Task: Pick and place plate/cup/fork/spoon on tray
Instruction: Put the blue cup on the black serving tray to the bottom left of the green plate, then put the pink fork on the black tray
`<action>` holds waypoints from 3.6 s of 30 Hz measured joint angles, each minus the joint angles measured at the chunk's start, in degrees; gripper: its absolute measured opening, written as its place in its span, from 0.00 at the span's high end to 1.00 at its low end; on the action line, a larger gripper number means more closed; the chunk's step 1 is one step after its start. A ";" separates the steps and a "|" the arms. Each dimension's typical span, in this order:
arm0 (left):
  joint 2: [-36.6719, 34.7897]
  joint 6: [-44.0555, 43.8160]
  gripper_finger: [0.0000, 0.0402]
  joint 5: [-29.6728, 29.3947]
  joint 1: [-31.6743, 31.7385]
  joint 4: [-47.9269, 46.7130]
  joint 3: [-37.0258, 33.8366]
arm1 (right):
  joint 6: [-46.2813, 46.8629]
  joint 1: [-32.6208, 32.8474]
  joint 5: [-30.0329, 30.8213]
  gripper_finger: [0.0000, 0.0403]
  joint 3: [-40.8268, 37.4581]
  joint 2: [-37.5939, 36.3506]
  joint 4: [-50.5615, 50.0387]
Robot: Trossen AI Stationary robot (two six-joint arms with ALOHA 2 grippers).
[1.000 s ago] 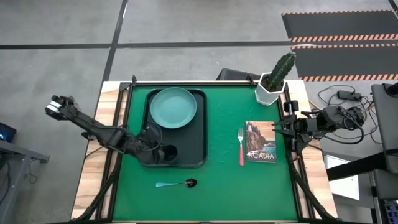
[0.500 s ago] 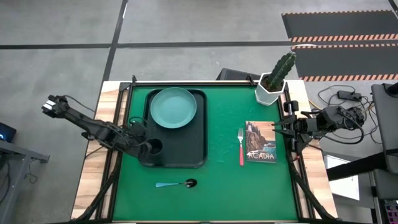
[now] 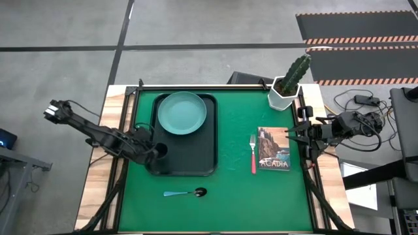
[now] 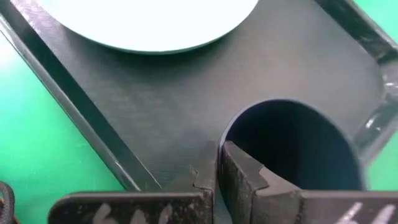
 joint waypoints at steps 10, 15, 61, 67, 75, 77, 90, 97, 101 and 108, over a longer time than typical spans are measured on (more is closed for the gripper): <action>-0.57 -1.16 0.87 1.21 0.00 0.07 -0.45 | -0.03 0.00 0.00 0.84 0.00 0.00 0.00; -0.88 -1.11 0.79 1.48 0.00 0.13 -0.48 | -0.07 0.00 0.00 0.84 0.00 0.00 -0.02; -2.02 33.71 0.76 -16.84 0.15 25.31 7.88 | 23.74 0.00 -0.08 0.84 3.87 19.88 -0.33; 2.55 52.55 0.76 -16.88 0.15 42.35 6.31 | 44.41 0.00 -0.11 0.84 3.89 27.73 -6.25; 6.62 66.84 0.76 -17.23 0.15 51.08 6.26 | 68.28 0.00 0.24 0.84 8.44 36.06 -24.65; 7.05 68.35 0.76 -17.41 0.15 51.94 6.25 | 72.01 -0.01 1.60 0.84 10.69 38.63 -28.92; 4.79 70.09 0.76 -17.52 0.13 50.35 6.24 | 80.47 -4.26 -0.15 0.84 16.90 55.92 -39.80; 3.14 69.06 0.76 -17.47 0.11 45.14 6.19 | 79.73 -5.66 -0.22 0.84 17.03 59.83 -40.04; 2.82 68.36 0.76 -17.32 0.11 43.92 5.76 | 79.53 -5.66 -0.09 0.84 17.03 60.38 -40.02; 2.10 61.91 0.76 2.54 -0.05 38.41 -0.25 | 78.72 -5.66 1.71 0.84 17.00 60.39 -40.02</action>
